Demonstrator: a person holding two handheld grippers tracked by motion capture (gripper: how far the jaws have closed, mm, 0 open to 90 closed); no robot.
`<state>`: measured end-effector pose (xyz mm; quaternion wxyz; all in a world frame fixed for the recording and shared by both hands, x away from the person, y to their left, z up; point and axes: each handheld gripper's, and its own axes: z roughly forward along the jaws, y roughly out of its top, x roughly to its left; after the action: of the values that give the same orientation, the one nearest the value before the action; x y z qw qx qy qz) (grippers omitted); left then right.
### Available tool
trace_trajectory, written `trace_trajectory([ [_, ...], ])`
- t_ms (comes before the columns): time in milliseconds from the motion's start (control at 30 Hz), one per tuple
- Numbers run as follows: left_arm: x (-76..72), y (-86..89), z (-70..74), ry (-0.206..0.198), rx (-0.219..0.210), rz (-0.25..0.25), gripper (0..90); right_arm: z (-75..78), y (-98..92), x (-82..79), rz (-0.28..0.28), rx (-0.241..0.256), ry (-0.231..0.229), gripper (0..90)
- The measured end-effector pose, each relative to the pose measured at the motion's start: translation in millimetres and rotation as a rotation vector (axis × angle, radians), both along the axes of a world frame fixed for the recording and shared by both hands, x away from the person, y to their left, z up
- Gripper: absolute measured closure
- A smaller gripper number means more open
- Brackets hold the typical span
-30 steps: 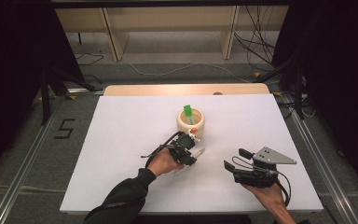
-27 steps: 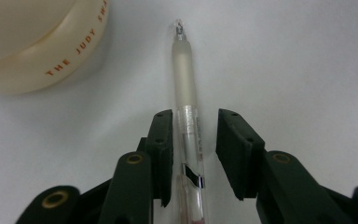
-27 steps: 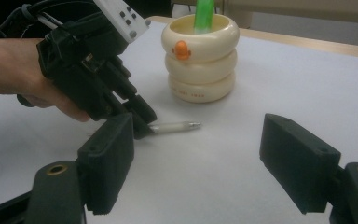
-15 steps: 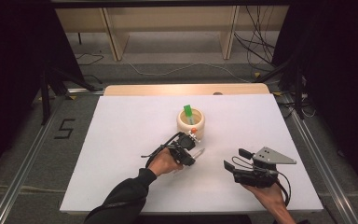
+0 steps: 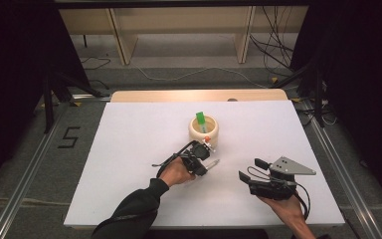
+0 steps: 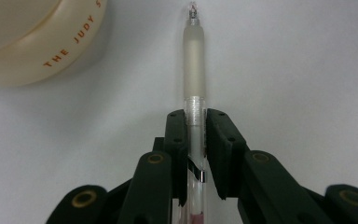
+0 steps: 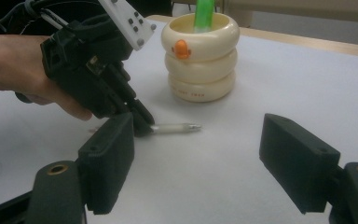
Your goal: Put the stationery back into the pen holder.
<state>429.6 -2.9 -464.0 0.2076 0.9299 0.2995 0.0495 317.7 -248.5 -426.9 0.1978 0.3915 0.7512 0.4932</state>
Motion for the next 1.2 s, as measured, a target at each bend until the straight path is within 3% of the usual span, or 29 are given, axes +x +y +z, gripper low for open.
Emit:
trace_trajectory([
  [467,0.4,-1.3,6.2,0.008,0.010,-0.029,79.5,-0.1,-0.2,0.1,-0.002,0.003,0.002,27.3],
  [700,-0.1,3.5,12.3,-0.005,-0.014,-0.025,79.5,-0.3,-0.4,0.2,-0.002,-0.001,0.002,27.3],
  [867,-2.6,12.3,24.0,-0.034,-0.097,-0.007,79.5,-0.5,-0.4,0.4,-0.004,0.002,0.002,27.3],
  [900,-2.6,12.3,24.0,-0.034,-0.097,-0.007,79.5,-0.6,-0.5,0.5,-0.004,0.000,0.001,27.3],
  [967,-3.6,18.4,30.2,-0.046,-0.155,0.012,79.5,-0.5,-0.5,0.4,-0.003,0.000,0.000,27.3],
  [1033,-3.9,20.6,32.1,-0.054,-0.171,0.017,79.5,-0.4,-0.5,0.3,-0.003,0.001,0.000,27.3],
  [1067,-4.3,24.5,35.7,-0.058,-0.213,0.028,79.5,-0.2,-0.4,0.1,-0.005,0.000,-0.001,27.3],
  [1100,-4.3,24.5,35.7,-0.058,-0.213,0.028,79.4,-0.2,-0.4,0.0,-0.005,0.000,-0.002,27.3],
  [1133,-4.6,28.6,39.9,-0.074,-0.248,0.044,79.5,-0.1,-0.3,0.0,-0.005,0.001,-0.002,27.3],
  [1200,-4.8,30.6,41.9,-0.077,-0.266,0.049,79.5,-0.2,-0.3,0.2,-0.005,0.003,-0.003,27.2],
])
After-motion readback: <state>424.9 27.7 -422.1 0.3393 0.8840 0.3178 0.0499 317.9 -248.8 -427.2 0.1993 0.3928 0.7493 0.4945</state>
